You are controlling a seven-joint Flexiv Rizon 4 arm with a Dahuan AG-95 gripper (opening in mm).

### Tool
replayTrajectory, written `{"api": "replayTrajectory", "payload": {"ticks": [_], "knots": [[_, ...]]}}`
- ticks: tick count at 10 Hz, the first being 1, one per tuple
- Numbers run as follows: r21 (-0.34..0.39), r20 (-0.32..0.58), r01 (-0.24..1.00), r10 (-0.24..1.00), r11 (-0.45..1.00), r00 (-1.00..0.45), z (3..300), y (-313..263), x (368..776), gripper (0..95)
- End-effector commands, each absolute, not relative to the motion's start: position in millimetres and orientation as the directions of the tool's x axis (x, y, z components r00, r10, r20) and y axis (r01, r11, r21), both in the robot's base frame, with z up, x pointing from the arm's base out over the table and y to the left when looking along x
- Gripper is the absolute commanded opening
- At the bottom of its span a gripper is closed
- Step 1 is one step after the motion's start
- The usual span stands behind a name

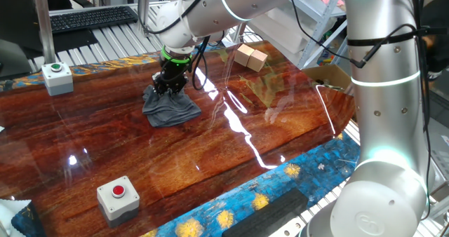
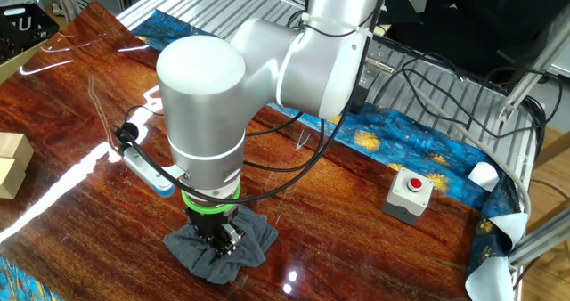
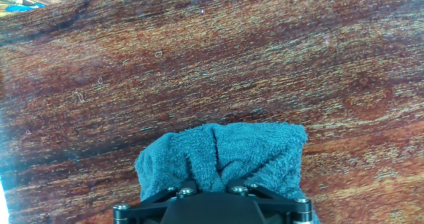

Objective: Clean the table with a cloth

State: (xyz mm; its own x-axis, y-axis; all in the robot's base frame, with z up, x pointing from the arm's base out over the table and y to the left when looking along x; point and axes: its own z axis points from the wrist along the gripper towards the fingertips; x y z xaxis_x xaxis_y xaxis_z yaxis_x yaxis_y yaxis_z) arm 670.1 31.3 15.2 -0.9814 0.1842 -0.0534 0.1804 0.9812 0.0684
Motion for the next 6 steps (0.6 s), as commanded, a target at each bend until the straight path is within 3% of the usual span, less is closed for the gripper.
{"api": "replayTrajectory", "payload": {"ticks": [1, 6], "knots": [[-0.027, -0.003, 0.07, 0.07, 0.997, -0.998, 66.2, -8.0, 656.7, 0.0], [-0.041, -0.031, 0.041, 0.04, 0.998, -0.999, 58.0, -23.0, 647.9, 0.0]]}}
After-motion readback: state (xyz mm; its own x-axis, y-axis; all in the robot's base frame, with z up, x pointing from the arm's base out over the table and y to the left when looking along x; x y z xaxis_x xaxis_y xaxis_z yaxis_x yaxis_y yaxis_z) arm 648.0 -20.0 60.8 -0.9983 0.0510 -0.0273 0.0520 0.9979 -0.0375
